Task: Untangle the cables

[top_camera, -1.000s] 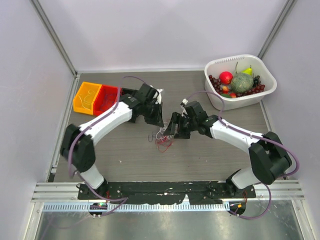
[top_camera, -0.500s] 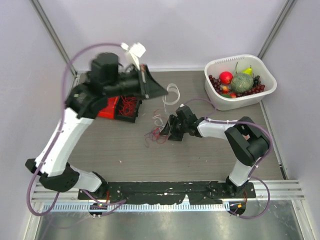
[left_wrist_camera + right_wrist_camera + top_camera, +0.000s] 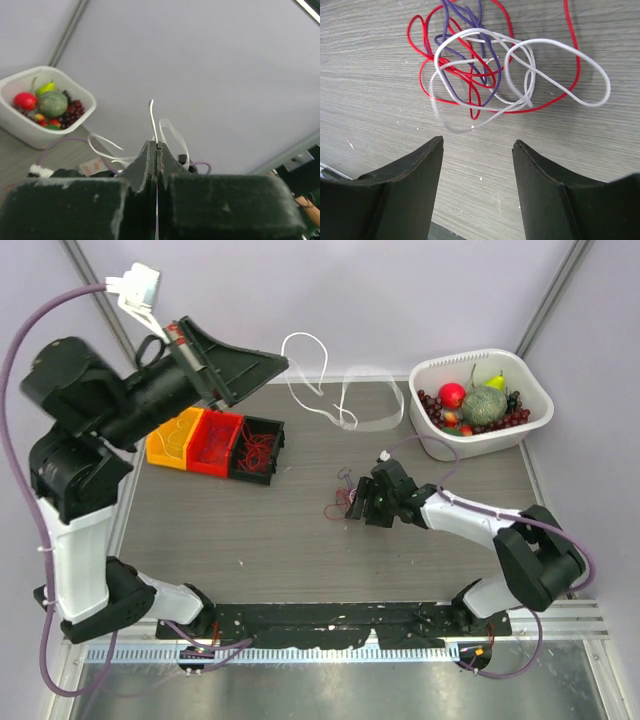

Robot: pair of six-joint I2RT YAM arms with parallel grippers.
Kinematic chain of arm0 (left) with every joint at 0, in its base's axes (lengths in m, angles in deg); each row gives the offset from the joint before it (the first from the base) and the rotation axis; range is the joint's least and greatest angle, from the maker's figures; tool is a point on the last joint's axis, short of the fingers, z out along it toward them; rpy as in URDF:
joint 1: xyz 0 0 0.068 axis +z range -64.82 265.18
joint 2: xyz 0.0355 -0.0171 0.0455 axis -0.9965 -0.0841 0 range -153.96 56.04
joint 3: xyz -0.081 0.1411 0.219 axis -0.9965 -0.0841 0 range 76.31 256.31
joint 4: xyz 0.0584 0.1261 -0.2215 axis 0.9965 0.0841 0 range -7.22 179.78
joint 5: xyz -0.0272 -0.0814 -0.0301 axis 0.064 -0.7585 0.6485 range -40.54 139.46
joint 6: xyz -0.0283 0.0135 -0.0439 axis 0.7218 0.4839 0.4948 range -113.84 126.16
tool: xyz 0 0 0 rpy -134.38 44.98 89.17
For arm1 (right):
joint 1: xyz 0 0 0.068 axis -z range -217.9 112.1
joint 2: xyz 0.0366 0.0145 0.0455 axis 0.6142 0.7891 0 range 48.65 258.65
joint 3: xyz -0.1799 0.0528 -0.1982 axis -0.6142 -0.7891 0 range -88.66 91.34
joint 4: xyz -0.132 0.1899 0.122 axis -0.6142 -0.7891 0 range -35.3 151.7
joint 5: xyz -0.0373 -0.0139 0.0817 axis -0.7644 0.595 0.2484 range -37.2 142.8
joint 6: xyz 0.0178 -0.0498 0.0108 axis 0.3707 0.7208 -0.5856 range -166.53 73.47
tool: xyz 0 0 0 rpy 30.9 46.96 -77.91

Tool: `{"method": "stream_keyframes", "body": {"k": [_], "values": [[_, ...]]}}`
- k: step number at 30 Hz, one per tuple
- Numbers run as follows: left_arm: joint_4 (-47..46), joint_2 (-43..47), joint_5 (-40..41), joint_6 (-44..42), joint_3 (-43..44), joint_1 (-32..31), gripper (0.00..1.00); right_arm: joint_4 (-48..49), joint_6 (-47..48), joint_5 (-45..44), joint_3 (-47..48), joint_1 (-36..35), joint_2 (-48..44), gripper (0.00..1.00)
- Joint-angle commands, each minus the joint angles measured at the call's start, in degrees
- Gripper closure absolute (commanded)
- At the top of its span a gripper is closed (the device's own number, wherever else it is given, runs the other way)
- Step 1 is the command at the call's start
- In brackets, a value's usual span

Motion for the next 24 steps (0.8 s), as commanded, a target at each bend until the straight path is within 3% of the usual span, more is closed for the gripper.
{"method": "stream_keyframes", "body": {"k": [1, 8, 12, 18, 24], "values": [[6.1, -2.2, 10.4, -2.9, -1.6, -0.1, 1.0, -4.9, 6.6, -2.7, 2.7, 0.3, -6.6, 0.37], [15.2, -2.4, 25.7, -5.6, -5.6, 1.8, 1.0, -10.3, 10.8, -1.2, 4.3, 0.4, -16.6, 0.35], [18.1, -2.2, 33.1, -7.2, -9.9, 6.1, 1.0, -14.6, 11.6, 0.2, 4.9, 0.3, -22.2, 0.35], [19.3, -3.0, 31.9, -3.0, -19.4, 22.8, 1.0, -19.3, 11.6, 3.5, 6.6, 0.3, -27.5, 0.39], [8.8, -4.8, 28.6, -1.5, -26.1, 34.1, 1.0, -26.7, 14.3, 2.1, 10.9, 0.2, -31.2, 0.39]]}}
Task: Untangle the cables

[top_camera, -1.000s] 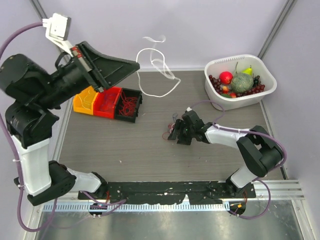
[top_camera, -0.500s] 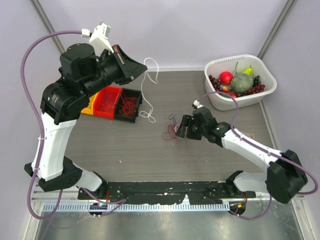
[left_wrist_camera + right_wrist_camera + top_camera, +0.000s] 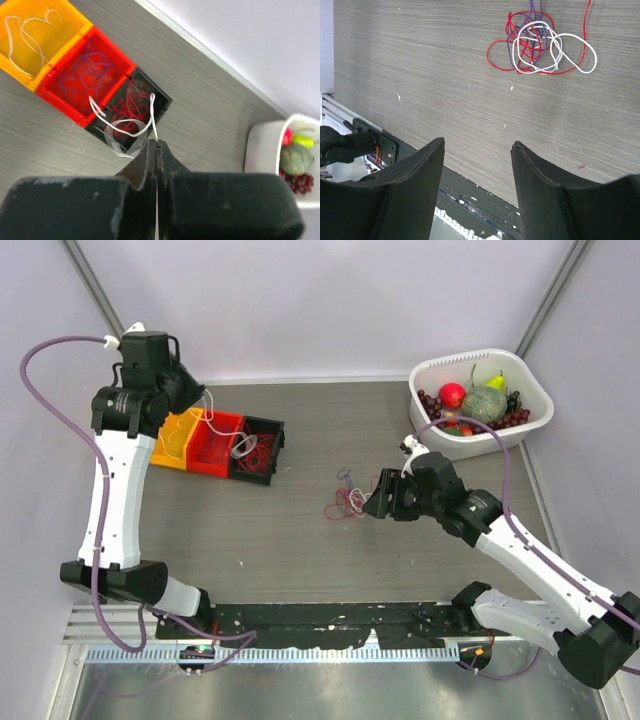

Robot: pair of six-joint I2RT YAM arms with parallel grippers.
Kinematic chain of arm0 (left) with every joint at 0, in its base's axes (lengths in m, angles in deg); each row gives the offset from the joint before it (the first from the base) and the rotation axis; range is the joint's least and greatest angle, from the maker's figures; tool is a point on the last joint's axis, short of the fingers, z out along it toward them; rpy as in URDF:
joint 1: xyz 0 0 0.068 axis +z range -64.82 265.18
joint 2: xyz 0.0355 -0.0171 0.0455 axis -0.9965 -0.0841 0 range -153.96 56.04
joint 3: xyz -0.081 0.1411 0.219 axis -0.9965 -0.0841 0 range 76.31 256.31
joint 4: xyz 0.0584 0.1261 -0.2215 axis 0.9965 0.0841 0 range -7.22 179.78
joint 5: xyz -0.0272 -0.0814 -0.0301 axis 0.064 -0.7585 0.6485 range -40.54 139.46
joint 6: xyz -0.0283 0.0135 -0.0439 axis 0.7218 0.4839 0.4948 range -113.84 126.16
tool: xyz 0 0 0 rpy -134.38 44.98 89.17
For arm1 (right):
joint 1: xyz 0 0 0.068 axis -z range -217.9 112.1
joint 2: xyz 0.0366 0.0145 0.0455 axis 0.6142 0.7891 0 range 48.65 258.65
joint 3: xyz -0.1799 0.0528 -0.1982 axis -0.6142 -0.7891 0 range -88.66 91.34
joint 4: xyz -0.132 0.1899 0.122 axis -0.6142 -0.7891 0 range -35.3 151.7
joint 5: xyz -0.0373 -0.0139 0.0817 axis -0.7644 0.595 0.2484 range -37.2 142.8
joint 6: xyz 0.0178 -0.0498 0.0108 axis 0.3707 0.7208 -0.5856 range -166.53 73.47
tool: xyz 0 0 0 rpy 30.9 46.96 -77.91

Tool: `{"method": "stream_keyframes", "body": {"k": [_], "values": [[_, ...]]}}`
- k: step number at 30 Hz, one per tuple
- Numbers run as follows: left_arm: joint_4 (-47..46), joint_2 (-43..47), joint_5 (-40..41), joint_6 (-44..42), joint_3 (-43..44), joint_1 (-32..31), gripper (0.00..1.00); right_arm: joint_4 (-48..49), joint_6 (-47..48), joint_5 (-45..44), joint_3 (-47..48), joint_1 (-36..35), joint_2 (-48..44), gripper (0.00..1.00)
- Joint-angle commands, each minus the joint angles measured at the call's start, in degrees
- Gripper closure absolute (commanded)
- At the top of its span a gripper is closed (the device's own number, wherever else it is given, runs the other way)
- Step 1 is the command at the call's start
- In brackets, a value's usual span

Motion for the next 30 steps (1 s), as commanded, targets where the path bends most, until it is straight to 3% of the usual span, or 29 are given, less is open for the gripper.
{"method": "stream_keyframes", "body": {"k": [1, 6, 18, 22, 30], "values": [[-8.9, -1.6, -1.8, 2.0, -1.1, 7.1, 1.0, -5.6, 3.3, -0.5, 5.2, 0.0, -3.5, 0.39], [-14.1, -6.1, -4.0, 4.0, -1.0, 13.6, 1.0, -7.6, 4.4, 0.7, 6.1, 0.0, -5.9, 0.39], [-15.7, -15.9, -10.2, 9.4, 3.6, 25.6, 1.0, -9.7, 2.9, -2.1, 5.5, 0.0, -12.3, 0.39], [-17.7, -18.5, -14.4, 9.7, 3.6, 26.7, 1.0, -10.4, 2.4, -2.5, 5.7, 0.0, -13.2, 0.39], [-21.1, -20.3, -15.5, 13.2, 3.1, 28.1, 1.0, -11.8, 2.4, -4.9, 7.7, 0.0, -13.3, 0.39]]}}
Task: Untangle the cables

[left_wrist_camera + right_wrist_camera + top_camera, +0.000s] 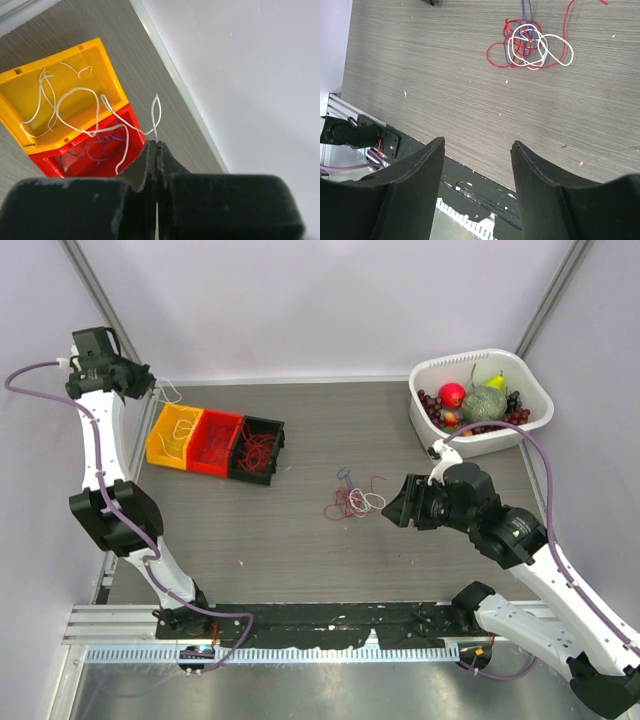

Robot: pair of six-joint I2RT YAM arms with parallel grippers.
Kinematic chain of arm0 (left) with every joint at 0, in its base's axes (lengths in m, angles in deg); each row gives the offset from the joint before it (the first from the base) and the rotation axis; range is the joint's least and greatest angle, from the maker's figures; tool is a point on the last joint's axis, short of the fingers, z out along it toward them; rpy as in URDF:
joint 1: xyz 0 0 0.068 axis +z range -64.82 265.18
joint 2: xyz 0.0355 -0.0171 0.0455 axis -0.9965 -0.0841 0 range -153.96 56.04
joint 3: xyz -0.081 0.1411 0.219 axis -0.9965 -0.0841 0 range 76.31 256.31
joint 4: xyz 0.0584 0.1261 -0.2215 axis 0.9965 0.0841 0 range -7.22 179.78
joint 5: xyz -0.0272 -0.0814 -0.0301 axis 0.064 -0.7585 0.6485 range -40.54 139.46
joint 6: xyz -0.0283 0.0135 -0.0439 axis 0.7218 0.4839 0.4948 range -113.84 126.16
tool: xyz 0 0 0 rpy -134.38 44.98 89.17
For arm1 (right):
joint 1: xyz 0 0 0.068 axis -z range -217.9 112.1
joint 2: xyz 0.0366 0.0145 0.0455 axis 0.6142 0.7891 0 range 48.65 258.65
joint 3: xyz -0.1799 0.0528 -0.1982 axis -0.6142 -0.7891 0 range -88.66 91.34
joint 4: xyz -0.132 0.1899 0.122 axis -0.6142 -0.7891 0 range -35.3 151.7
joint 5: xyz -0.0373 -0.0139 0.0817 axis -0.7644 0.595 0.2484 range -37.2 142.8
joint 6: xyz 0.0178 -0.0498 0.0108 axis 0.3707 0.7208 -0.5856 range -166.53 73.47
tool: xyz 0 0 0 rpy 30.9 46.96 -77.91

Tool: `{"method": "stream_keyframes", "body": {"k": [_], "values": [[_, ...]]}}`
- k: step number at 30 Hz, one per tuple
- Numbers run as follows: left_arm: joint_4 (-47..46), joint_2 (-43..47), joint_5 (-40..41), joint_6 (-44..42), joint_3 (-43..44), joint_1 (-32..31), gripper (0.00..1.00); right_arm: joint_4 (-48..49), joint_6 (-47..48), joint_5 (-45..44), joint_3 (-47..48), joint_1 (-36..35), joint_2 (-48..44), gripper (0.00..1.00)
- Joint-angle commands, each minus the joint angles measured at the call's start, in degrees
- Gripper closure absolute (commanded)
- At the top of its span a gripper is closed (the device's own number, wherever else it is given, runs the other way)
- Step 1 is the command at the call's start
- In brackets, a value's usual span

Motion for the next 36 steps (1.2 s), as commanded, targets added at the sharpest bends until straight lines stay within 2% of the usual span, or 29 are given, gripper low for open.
{"method": "stream_keyframes", "body": {"k": [1, 8, 16, 29, 34, 36], "values": [[-6.0, 0.8, -2.0, 2.8, 2.1, 0.9, 1.0, -0.5, 0.0, -2.5, 3.6, 0.0, -0.2, 0.39], [-5.5, -2.0, -2.1, 4.4, 6.6, 1.5, 1.0, 0.2, 1.3, -2.9, 4.4, 0.0, 2.2, 0.39], [-9.2, -2.1, -0.4, 5.1, -3.0, 1.8, 1.0, 1.1, 1.7, -3.1, 5.0, 0.0, 4.4, 0.39], [-12.1, -3.6, 0.3, 3.9, -15.4, 2.5, 1.0, 1.2, -0.5, -4.4, 3.2, 0.0, 2.8, 0.39], [-10.2, -7.8, -2.5, 2.9, -13.8, 2.5, 0.99, 1.3, -1.5, -3.7, 3.6, 0.0, 3.9, 0.39], [-7.6, -9.2, -2.2, 2.3, -11.4, 2.5, 0.94, 1.3, -2.1, -3.3, 3.7, 0.0, 3.9, 0.39]]}}
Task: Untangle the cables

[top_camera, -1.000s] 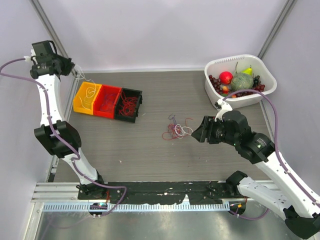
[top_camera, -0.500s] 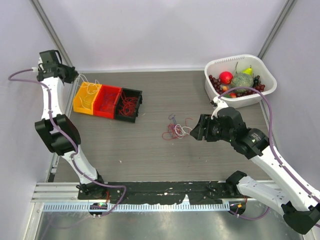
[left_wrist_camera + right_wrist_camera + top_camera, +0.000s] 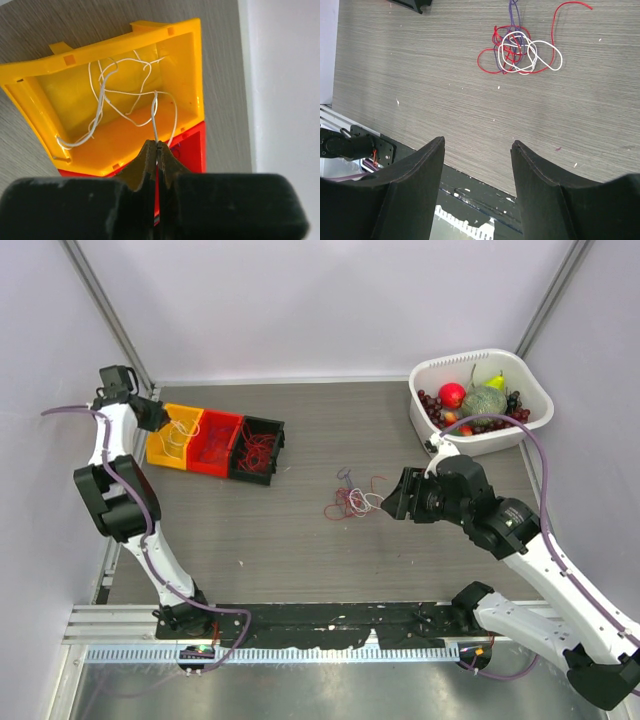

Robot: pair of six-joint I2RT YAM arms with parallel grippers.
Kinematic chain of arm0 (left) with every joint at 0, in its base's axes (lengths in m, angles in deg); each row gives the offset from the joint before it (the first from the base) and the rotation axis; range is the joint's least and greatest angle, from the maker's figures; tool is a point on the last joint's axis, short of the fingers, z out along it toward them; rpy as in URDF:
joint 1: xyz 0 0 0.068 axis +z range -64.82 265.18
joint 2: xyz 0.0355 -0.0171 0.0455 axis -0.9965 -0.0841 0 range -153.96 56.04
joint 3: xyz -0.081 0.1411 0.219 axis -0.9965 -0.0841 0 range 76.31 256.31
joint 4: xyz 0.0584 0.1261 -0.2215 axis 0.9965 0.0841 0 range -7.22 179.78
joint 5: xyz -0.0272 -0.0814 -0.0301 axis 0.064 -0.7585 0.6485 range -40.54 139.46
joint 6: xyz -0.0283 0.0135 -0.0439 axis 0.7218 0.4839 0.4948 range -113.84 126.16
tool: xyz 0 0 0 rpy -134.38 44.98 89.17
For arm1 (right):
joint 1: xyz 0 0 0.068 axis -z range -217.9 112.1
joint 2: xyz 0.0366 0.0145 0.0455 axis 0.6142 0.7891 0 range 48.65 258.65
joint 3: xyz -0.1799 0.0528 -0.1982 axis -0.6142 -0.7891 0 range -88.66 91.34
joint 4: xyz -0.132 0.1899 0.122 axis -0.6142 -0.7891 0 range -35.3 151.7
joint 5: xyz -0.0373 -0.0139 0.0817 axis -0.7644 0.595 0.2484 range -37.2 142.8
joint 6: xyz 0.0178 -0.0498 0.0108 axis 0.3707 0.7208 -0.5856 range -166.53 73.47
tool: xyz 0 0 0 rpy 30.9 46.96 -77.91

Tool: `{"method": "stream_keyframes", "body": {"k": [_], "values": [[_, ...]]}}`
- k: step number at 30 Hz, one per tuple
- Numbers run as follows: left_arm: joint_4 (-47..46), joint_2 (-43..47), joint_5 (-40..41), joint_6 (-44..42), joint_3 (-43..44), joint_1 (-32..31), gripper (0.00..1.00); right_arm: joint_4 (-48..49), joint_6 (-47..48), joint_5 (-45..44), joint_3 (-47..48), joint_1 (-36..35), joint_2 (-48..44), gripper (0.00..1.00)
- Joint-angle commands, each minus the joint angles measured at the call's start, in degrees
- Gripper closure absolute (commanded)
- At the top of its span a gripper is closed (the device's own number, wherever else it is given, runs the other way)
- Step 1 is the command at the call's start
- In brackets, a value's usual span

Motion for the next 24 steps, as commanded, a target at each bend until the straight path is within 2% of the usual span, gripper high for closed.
{"method": "stream_keyframes", "body": {"k": [1, 2, 5, 6, 7, 9, 12, 16, 19, 21, 24], "values": [[1.3, -2.6, -1.5, -2.7, 4.9, 0.5, 0.9, 2.3, -1.7, 0.0, 0.6, 0.0, -0.3, 0.39], [1.7, -2.6, -1.5, -2.9, 5.5, 0.4, 0.85, 2.3, -1.9, -0.1, 0.5, 0.0, -0.5, 0.4], [4.4, -1.8, -1.1, -3.1, 7.8, 0.3, 0.57, 2.8, -2.6, -0.1, -0.6, 0.0, -0.5, 0.39], [5.7, -1.0, -0.9, -3.3, 8.0, 0.2, 0.51, 3.4, -3.1, 0.7, -0.9, 0.0, -0.2, 0.4], [6.5, 0.4, -0.8, -3.5, 7.4, 0.1, 0.47, 4.1, -3.3, 1.3, -1.4, 0.0, 0.6, 0.4], [7.0, 4.0, -0.6, -4.6, 4.7, -0.4, 0.28, 5.9, -3.6, 3.1, -1.9, 0.0, 2.6, 0.4], [7.2, 11.0, -1.2, -6.3, -2.3, -1.4, 0.23, 8.4, -3.9, 4.5, -1.6, 0.0, 6.3, 0.4], [9.1, 21.5, -3.7, -11.7, -13.7, -6.6, 0.23, 9.8, -3.6, 4.9, 0.2, 0.0, 13.7, 0.4], [8.4, 30.3, -8.7, -16.3, -24.0, -16.0, 0.25, 9.6, -2.2, 4.4, 2.5, 0.4, 21.1, 0.4], [8.5, 36.0, -11.9, -18.7, -29.7, -24.9, 0.27, 9.7, -1.3, 4.4, 4.0, 1.4, 25.2, 0.4], [4.0, 46.7, -12.7, -16.5, -40.3, -38.5, 0.29, 11.7, -0.3, 6.3, 5.6, 4.7, 32.0, 0.4]]}}
